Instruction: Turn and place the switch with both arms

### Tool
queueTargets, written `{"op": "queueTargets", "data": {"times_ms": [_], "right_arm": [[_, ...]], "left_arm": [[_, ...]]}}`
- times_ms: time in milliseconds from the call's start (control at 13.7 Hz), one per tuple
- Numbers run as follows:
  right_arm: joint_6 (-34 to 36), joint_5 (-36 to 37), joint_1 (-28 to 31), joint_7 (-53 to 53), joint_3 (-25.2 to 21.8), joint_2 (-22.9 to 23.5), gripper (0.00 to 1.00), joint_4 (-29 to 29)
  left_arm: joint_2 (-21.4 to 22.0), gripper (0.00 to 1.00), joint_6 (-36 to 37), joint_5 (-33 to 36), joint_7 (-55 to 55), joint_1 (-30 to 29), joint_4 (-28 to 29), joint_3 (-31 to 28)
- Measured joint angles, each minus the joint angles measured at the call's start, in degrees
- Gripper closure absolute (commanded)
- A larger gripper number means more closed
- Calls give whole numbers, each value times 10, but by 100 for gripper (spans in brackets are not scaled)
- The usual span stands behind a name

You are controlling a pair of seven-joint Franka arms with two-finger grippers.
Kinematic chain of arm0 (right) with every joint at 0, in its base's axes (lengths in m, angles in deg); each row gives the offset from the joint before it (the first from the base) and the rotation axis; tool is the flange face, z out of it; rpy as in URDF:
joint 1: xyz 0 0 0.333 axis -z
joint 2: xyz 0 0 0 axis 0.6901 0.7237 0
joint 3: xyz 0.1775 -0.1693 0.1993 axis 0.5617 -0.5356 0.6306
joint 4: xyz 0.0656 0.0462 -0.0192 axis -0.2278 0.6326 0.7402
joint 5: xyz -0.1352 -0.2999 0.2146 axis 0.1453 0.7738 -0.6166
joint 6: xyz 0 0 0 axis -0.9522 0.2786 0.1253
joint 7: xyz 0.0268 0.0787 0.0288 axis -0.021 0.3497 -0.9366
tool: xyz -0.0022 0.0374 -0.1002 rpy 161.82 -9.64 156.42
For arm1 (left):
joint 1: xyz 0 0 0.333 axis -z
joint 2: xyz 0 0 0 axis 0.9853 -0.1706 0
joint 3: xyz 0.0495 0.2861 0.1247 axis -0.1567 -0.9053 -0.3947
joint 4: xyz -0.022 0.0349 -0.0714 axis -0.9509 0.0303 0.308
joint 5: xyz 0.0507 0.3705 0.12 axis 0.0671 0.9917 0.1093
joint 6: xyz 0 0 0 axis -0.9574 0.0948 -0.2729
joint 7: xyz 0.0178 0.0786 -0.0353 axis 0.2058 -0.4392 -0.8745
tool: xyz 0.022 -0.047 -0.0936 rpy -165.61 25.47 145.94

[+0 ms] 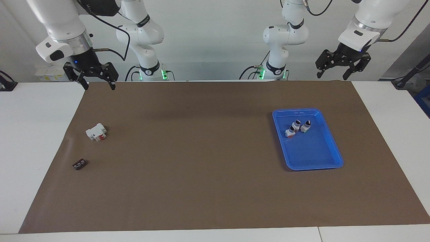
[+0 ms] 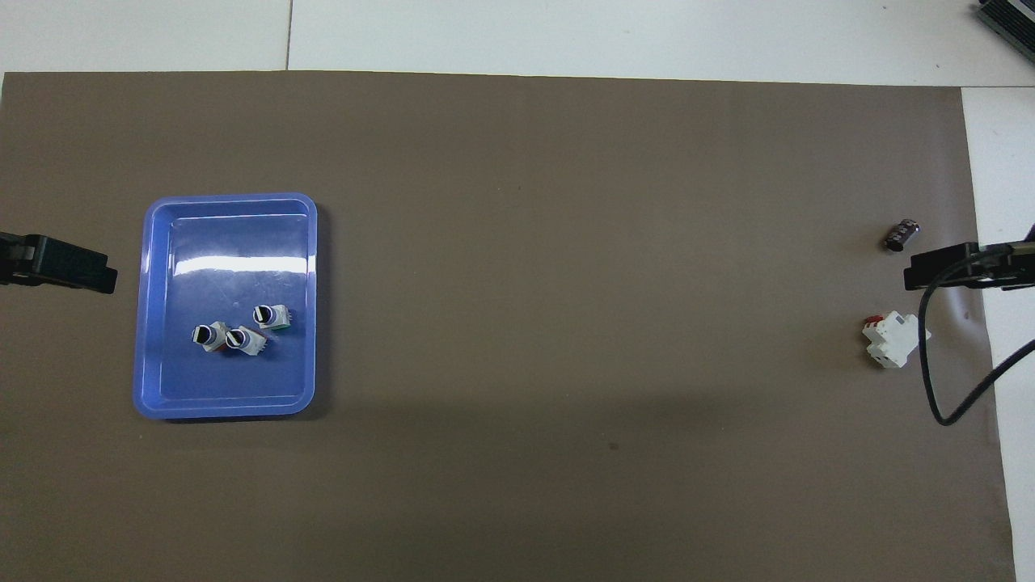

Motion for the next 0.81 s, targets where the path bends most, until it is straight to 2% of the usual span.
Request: {"op": "queueTargets", "data": {"times_ms": [806], "right_arm": [[0, 0, 0, 0, 0, 0, 0, 0]], "left_arm": [[0, 0, 14, 9, 11, 12, -2, -13]]}}
